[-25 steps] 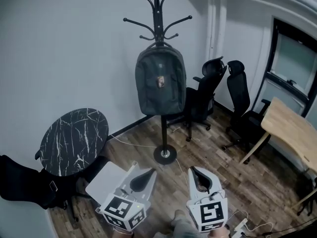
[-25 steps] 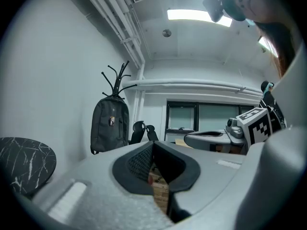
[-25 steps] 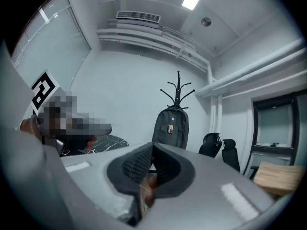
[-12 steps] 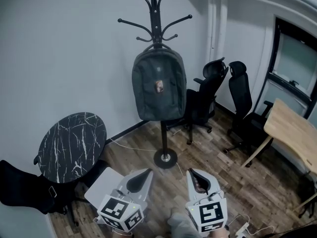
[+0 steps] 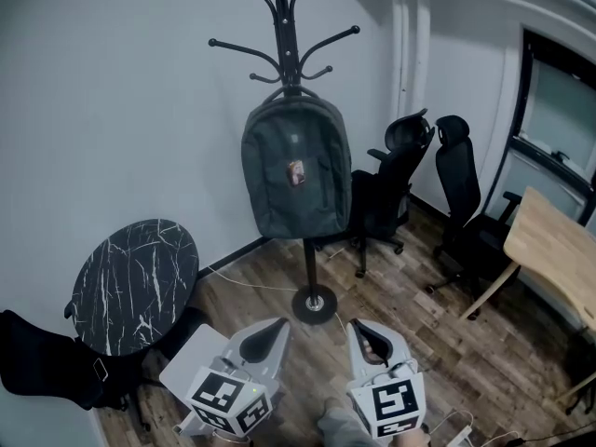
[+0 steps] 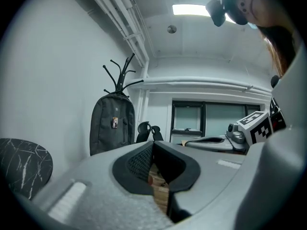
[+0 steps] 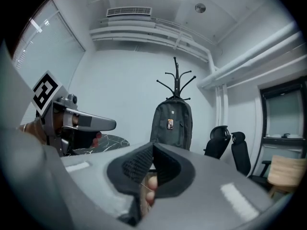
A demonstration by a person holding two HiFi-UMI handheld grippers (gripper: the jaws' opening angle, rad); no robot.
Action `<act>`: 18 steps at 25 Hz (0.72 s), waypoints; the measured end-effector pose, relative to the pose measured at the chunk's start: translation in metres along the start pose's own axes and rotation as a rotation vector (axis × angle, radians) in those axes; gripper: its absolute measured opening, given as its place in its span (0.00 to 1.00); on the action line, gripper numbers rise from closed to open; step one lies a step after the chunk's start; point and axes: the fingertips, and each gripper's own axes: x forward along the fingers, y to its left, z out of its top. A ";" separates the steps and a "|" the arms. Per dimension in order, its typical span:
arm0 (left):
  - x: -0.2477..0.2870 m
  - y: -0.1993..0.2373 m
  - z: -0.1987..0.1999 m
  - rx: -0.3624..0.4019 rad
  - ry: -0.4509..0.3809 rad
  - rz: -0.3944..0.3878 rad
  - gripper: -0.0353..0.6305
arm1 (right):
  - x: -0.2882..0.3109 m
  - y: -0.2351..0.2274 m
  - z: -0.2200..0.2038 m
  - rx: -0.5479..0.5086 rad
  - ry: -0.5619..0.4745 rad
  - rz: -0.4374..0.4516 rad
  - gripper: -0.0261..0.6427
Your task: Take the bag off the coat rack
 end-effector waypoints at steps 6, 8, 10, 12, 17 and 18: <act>0.026 0.010 0.003 0.002 0.006 0.011 0.07 | 0.020 -0.016 0.003 0.018 -0.006 0.018 0.04; 0.036 0.012 0.004 0.004 0.010 0.012 0.07 | 0.027 -0.023 0.005 0.020 -0.013 0.022 0.04; 0.045 0.016 0.007 0.004 0.011 0.016 0.07 | 0.036 -0.028 0.006 0.020 -0.013 0.028 0.04; 0.054 0.019 0.009 0.005 0.008 0.019 0.07 | 0.044 -0.035 0.006 0.023 -0.006 0.031 0.04; 0.075 0.028 0.018 0.006 -0.007 0.038 0.07 | 0.062 -0.056 0.012 0.013 -0.017 0.024 0.04; 0.080 0.031 0.020 0.008 -0.009 0.041 0.07 | 0.067 -0.060 0.015 0.010 -0.024 0.023 0.04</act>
